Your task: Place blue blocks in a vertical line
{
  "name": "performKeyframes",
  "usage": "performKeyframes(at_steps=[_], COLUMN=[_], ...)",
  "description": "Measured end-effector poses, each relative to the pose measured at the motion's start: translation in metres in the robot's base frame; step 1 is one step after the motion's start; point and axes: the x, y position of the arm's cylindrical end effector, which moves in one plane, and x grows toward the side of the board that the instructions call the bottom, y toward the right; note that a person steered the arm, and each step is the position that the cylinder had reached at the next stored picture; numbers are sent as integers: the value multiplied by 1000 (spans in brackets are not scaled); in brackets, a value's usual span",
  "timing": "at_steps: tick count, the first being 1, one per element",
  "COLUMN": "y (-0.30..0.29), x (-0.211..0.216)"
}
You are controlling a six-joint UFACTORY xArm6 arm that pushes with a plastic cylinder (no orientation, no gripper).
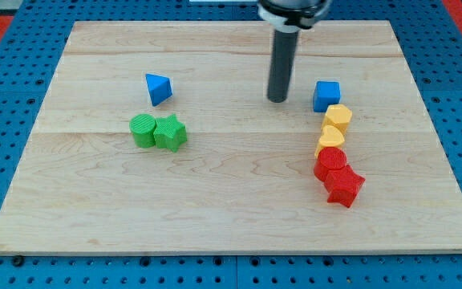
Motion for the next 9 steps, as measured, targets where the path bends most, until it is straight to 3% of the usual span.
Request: performKeyframes(at_steps=[2,4,6,9], y=[-64,-154,-188,-229], x=[29,31,-24,-70])
